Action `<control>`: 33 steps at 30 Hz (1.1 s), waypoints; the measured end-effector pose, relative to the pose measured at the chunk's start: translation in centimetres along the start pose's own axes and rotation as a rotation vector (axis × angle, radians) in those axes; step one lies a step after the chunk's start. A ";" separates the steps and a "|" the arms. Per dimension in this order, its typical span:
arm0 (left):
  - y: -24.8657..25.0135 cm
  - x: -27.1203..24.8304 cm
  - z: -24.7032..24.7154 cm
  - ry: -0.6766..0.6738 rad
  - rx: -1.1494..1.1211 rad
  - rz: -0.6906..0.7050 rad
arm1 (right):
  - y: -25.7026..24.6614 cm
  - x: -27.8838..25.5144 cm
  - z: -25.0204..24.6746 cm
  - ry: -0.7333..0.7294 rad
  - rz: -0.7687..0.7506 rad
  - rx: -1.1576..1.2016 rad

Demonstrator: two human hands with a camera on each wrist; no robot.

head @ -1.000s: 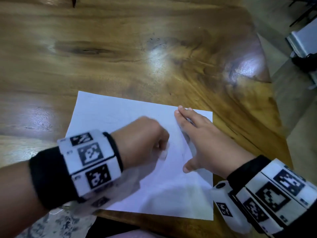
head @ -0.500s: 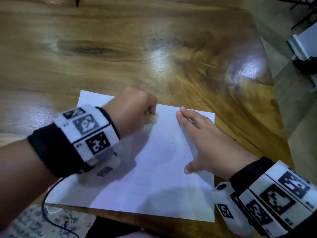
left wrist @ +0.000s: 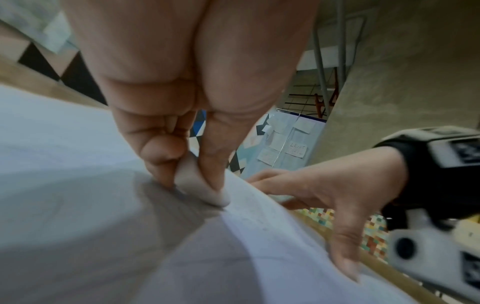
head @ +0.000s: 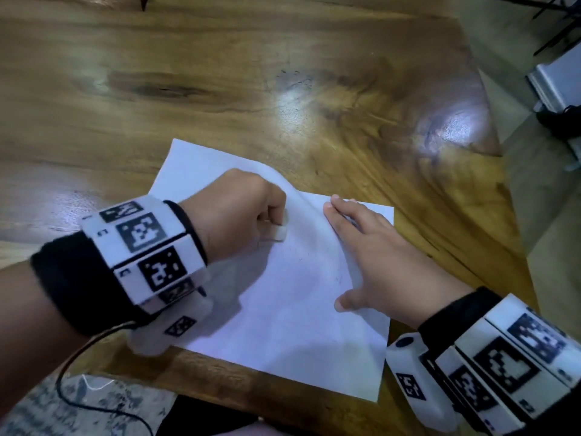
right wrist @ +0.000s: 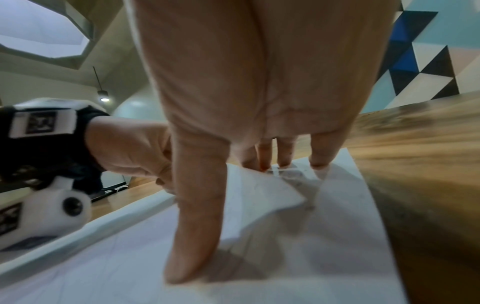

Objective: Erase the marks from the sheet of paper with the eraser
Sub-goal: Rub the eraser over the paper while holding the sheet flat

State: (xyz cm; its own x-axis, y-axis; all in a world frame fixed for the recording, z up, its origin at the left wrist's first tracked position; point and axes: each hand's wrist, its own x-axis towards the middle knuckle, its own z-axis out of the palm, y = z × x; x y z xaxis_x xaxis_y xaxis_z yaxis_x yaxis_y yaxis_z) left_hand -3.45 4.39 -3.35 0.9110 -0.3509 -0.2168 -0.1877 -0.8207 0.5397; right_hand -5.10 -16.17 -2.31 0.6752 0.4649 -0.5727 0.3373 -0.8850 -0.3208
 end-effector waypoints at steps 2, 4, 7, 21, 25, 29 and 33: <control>0.0 -1.0 0.2 -0.008 0.009 -0.004 | 0.0 -0.1 0.1 -0.001 -0.002 -0.009; 0.2 -1.8 0.3 -0.010 -0.006 -0.020 | 0.1 -0.2 0.2 0.000 -0.002 -0.014; 0.1 -2.1 0.3 -0.003 -0.015 -0.026 | 0.1 -0.2 0.2 0.000 0.001 -0.014; 0.2 -3.2 0.1 -0.039 -0.085 -0.154 | -3.9 1.3 0.8 0.136 0.124 -0.113; -0.8 -0.6 -2.2 0.075 -0.077 -0.243 | -4.4 2.0 0.7 0.081 0.173 -0.151; -0.6 2.0 -2.8 0.103 -0.070 -0.246 | -4.5 2.1 0.7 0.039 0.194 -0.168; -0.4 -0.5 -1.1 0.054 -0.032 -0.133 | -4.5 2.1 0.7 0.031 0.195 -0.164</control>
State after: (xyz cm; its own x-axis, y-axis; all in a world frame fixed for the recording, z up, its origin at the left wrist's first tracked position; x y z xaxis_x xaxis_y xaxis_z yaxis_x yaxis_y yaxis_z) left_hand -3.48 5.40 -2.55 0.9457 -0.2144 -0.2443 -0.0529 -0.8432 0.5350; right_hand -5.67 -11.21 -2.54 0.7572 0.2861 -0.5872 0.2988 -0.9511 -0.0781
